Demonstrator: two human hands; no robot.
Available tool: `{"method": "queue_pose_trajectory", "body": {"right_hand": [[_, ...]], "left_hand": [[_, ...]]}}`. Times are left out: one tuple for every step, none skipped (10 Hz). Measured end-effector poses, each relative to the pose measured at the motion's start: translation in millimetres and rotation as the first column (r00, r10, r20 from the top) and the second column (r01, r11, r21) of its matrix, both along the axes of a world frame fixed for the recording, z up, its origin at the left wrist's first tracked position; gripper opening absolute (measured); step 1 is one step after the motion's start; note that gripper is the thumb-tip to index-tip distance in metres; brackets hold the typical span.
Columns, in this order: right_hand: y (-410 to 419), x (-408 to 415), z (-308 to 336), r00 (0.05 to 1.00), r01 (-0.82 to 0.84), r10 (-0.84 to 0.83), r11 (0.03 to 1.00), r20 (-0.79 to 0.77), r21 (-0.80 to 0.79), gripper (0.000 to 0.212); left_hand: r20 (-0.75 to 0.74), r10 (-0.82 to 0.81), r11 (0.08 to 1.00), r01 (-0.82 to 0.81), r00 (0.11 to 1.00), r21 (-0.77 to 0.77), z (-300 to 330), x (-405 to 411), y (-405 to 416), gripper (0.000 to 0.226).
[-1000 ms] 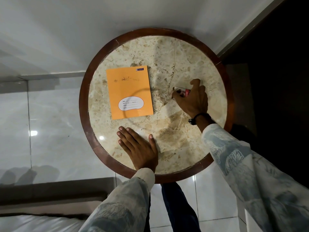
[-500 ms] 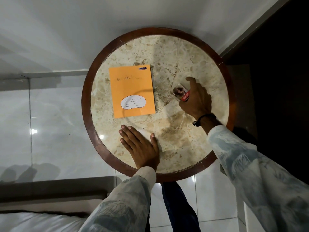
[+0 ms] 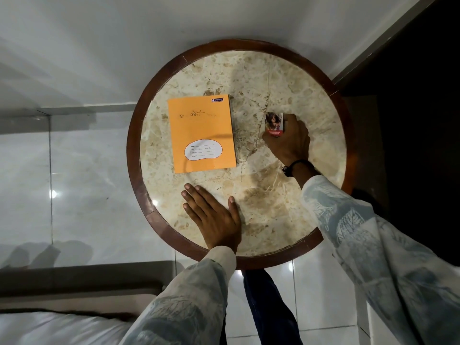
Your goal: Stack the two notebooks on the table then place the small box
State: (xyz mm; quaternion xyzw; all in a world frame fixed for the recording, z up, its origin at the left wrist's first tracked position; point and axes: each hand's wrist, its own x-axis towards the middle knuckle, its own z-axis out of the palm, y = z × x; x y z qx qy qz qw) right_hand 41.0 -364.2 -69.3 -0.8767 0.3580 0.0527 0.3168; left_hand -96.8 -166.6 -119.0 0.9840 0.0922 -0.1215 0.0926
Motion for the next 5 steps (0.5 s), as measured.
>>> {"method": "queue_pose_trajectory", "body": {"right_hand": [[0.7,-1.0,2.0,1.0,-0.006,0.006,1.0,-0.008,-0.012,0.058],[0.9,-3.7,1.1,1.0,-0.011,0.011,1.0,-0.015,-0.011,0.064],[1.8,-3.7,4.8,0.999,-0.013,0.013,1.0,-0.033,0.003,0.069],[-0.1,-6.8,4.5,0.999,0.047,-0.047,0.998,-0.003,0.032,0.074],[-4.2,-10.4,8.2,0.994,0.099,-0.101,0.994,0.052,0.037,0.07]], "left_hand": [[-0.01,-0.009,1.0,0.009,1.0,-0.001,0.5,0.4,0.0,0.087],[-0.01,-0.014,1.0,0.014,1.0,0.002,0.5,-0.8,0.4,0.087],[-0.016,-0.013,1.0,0.013,1.0,-0.012,3.3,1.2,0.2,0.086],[-0.025,-0.011,1.0,0.011,1.0,-0.015,2.0,-0.1,0.7,0.086],[0.003,0.004,1.0,-0.004,1.0,-0.008,1.7,1.0,0.2,0.087]]}}
